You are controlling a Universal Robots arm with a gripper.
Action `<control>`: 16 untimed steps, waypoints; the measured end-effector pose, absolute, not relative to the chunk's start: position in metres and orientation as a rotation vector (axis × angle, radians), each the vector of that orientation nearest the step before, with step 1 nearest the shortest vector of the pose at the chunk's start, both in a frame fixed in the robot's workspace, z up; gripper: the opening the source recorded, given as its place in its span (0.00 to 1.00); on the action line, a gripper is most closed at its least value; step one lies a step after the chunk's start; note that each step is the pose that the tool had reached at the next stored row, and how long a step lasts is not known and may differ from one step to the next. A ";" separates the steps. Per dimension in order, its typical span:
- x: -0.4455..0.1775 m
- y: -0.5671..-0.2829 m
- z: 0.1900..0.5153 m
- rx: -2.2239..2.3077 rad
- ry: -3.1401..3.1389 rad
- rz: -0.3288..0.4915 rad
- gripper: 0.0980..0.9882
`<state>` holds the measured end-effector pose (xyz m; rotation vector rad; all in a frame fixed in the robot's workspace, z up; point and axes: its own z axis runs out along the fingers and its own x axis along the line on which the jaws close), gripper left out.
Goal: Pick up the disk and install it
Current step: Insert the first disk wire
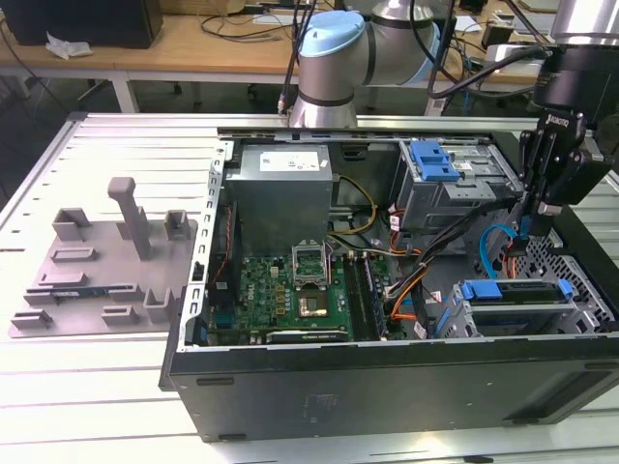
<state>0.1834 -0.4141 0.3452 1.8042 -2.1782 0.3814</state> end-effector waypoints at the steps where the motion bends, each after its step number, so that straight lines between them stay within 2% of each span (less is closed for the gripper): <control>1: 0.183 -0.413 0.344 1.811 -2.174 0.383 0.22; 9: 0.183 -0.412 0.342 1.814 -2.171 0.383 0.20; 11: 0.183 -0.412 0.342 1.814 -2.171 0.383 0.07; 16: 0.182 -0.412 0.342 1.814 -2.171 0.384 0.07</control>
